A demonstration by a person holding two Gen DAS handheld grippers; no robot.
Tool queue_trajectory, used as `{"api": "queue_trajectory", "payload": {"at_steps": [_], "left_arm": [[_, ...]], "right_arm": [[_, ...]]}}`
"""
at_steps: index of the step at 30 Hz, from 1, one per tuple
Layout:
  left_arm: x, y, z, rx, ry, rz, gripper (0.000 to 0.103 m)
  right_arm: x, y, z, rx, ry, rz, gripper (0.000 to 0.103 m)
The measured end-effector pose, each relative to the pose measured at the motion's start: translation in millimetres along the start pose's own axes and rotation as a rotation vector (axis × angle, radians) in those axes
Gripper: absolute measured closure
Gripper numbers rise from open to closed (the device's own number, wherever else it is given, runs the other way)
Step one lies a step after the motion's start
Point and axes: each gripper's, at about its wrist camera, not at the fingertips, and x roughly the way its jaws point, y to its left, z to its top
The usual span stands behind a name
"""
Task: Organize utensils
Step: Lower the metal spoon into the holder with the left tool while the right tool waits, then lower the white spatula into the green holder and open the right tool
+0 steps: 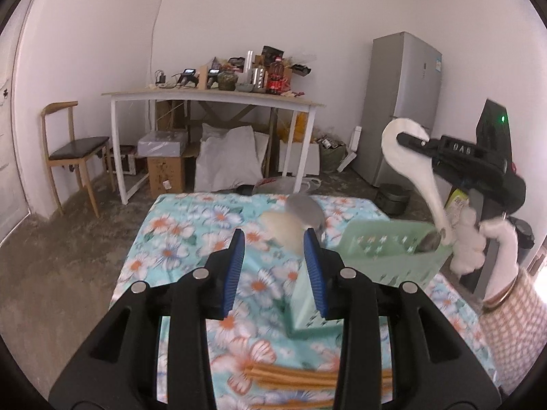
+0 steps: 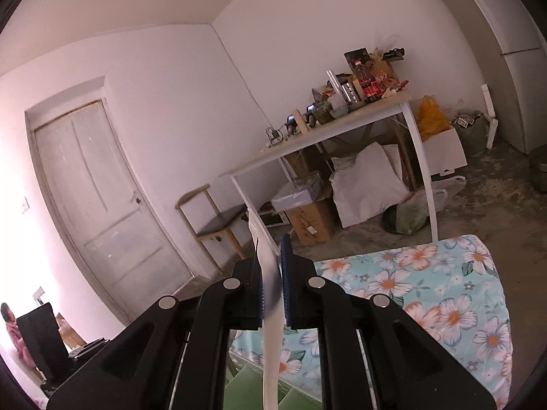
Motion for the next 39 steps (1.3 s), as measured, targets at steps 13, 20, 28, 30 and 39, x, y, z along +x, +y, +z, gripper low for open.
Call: {"api": "queue_trajectory", "payload": {"at_steps": [13,20,28,30,39], "left_arm": [[-15,27,-21,-0.059,0.021,0.003,0.069],[-18,34,-26,-0.083,0.026,0.011,0.069],[-21,40,-28,-0.098,0.030,0.016,0.069],[-23,40,-29,-0.100,0.028,0.014,0.069],[-36,41,-33,-0.095,0.016,0.027,0.069]], "right_arm": [[-2,4,-15,-0.024,0.004,-0.086,0.093],[-3,5,-17,-0.029,0.004,-0.101,0.093],[-31,20,-31,-0.134,0.000,-0.132,0.089],[-43,26,-36,-0.167,-0.005,-0.147,0.081],[-102,40,-51,-0.170,-0.044,-0.160,0.063]]}}
